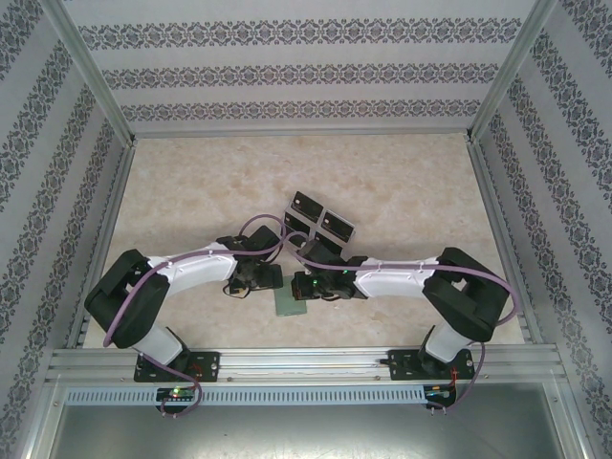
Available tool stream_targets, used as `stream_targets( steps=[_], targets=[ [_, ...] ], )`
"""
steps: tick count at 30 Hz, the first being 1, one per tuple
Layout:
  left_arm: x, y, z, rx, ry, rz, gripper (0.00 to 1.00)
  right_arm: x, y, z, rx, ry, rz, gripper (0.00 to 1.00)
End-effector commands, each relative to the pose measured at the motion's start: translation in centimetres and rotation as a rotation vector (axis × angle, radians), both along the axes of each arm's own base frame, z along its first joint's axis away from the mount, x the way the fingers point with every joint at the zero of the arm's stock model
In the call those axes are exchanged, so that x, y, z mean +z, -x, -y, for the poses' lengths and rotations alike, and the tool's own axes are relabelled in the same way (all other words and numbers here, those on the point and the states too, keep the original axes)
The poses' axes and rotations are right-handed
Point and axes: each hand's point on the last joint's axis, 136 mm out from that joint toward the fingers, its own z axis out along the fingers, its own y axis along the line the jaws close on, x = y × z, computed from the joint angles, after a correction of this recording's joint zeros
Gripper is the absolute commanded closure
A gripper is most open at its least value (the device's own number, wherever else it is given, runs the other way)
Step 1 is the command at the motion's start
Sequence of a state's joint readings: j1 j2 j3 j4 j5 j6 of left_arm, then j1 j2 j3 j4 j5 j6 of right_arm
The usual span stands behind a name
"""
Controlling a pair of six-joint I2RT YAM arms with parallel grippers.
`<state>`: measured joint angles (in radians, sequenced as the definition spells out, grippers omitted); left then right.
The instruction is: Put the credit cards into the card holder
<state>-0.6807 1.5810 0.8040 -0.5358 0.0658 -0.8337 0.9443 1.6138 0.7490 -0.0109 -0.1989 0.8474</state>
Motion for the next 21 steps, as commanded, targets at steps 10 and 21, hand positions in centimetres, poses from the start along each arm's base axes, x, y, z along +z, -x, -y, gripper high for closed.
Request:
stream_targets(
  steps=[10,21],
  targets=[
    [-5.0,2.6,0.9,-0.051,0.031,-0.104,0.15,1.9,0.0,0.2,-0.039,-0.202,-0.019,1.00],
    [2.8,-1.8,0.2,0.041,0.130,0.094,0.05,6.1,-0.2,-0.3,-0.027,-0.293,0.037,1.00]
  ],
)
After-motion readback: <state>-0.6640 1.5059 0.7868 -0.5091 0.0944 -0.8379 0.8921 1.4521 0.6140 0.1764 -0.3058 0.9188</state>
